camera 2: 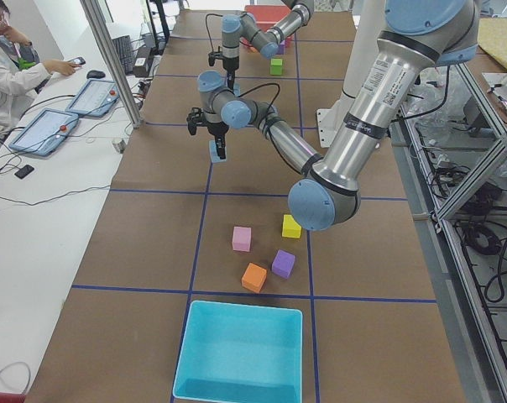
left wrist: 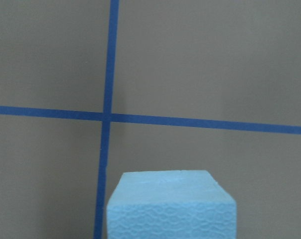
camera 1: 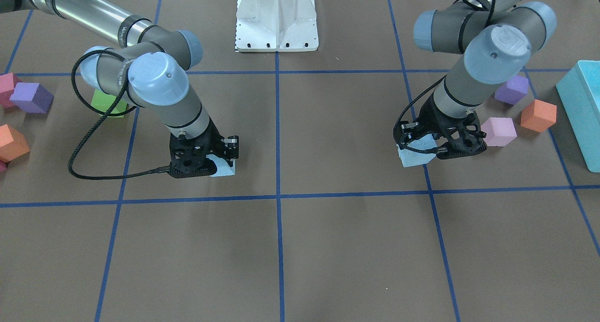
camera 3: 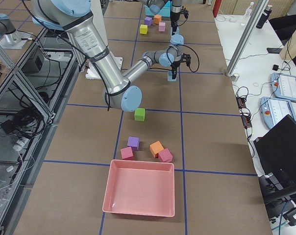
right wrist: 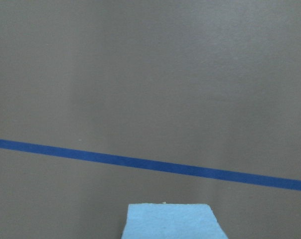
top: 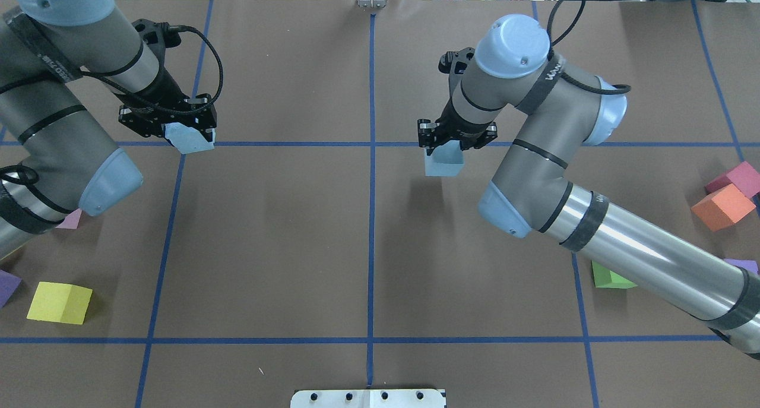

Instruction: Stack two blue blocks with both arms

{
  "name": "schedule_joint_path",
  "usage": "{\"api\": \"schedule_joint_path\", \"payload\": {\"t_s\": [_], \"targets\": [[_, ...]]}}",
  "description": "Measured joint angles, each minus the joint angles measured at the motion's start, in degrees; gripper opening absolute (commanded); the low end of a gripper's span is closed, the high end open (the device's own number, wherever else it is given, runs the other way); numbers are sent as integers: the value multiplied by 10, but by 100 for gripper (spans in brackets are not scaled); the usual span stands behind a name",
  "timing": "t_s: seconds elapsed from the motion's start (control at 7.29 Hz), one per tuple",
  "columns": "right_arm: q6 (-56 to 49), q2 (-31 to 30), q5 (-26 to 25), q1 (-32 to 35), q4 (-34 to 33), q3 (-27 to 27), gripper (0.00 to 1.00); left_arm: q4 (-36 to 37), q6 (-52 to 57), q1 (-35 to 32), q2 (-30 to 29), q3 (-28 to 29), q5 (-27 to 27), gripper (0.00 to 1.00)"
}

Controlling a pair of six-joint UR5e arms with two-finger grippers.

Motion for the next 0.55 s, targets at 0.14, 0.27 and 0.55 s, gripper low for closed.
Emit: {"api": "schedule_joint_path", "payload": {"t_s": [0.14,0.27,0.55], "targets": [[27,25,-22,-18,0,-17,57,3,-24,1,-15,8,0,65],[43,48,-43,-34,-1,-38,57,3,-45,3,-31,15,0,65],[58,79,-76,-63,-1,-74,58,3,-67,9,-51,26,-1,65]]}}
